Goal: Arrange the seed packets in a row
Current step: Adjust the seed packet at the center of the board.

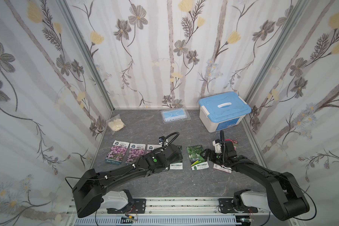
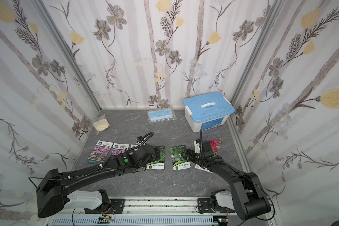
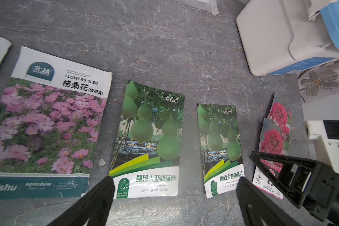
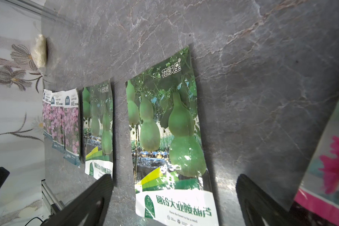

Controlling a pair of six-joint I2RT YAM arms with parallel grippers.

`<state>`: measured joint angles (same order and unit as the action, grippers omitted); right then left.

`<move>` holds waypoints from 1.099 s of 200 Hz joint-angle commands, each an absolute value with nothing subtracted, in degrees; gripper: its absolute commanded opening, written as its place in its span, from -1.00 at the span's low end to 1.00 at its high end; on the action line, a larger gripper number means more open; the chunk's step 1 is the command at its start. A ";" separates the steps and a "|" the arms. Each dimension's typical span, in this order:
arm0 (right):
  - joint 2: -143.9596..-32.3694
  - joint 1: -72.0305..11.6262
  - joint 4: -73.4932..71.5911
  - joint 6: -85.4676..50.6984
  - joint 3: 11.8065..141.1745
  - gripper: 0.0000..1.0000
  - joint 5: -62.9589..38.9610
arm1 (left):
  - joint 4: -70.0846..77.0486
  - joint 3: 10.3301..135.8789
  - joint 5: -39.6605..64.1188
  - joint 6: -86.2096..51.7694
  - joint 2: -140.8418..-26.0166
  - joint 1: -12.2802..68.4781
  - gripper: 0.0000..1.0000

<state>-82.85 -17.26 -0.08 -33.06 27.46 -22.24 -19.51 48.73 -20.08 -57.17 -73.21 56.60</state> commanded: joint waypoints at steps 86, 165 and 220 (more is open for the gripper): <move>-86.25 -22.07 -6.84 -37.37 27.69 0.99 -20.87 | -18.66 45.88 -18.81 -56.07 -70.66 53.77 1.00; -87.28 -24.62 -8.96 -39.57 26.96 0.99 -20.13 | -18.05 46.06 -18.38 -56.32 -71.72 53.57 1.00; -86.23 -25.08 -10.41 -40.78 24.30 0.99 -19.87 | -17.60 46.10 -18.00 -56.51 -71.97 53.65 1.00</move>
<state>-86.41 -24.75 -10.48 -39.09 25.32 -20.82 -19.03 45.95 -17.89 -56.58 -71.92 53.65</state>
